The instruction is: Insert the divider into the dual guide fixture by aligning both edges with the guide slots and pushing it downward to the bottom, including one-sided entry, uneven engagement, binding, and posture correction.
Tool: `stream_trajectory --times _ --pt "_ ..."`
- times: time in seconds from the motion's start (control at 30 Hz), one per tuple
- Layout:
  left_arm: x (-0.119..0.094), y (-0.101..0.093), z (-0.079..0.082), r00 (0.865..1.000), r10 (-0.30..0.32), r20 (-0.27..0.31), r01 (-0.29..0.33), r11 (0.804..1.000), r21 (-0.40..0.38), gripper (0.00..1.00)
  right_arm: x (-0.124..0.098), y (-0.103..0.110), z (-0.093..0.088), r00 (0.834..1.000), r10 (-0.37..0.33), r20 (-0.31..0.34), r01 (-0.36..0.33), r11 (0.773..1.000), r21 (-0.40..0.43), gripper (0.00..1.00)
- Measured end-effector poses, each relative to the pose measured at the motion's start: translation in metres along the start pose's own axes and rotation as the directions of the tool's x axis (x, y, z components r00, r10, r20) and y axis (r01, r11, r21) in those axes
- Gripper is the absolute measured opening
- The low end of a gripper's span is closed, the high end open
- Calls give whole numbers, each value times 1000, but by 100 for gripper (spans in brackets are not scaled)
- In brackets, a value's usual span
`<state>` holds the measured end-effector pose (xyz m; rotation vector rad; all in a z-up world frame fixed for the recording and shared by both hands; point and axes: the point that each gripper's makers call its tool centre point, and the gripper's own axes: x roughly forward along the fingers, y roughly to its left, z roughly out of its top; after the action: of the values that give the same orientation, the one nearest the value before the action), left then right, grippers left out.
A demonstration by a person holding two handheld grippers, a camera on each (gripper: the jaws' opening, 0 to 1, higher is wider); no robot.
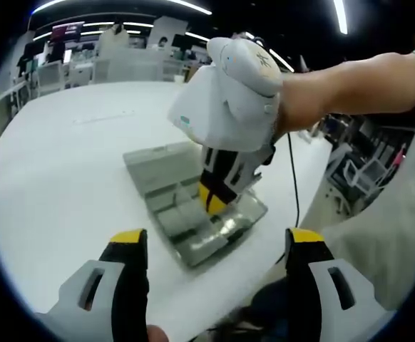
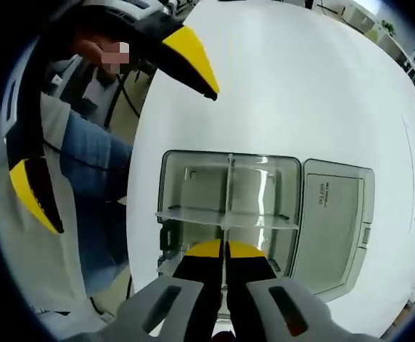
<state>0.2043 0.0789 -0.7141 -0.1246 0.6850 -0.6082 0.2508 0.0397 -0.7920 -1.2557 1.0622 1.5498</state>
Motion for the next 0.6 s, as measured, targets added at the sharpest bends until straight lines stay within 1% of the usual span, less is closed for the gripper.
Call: stream_trajectory --times 0.2,0.43,0.6 --pt "-2 -1 -1 1000 2 -1 -2 1000 0 76 0 0 0 1000 -3 9 2 1000 11 0" --pt "-2 -2 -3 1000 2 -6 -2 1000 3 76 0 2 0 1000 -13 21 13 1000 -3 0" --pt "-2 -4 -3 1000 0 -9 0 1000 8 76 0 1 -1 999 -21 28 21 1000 8 0"
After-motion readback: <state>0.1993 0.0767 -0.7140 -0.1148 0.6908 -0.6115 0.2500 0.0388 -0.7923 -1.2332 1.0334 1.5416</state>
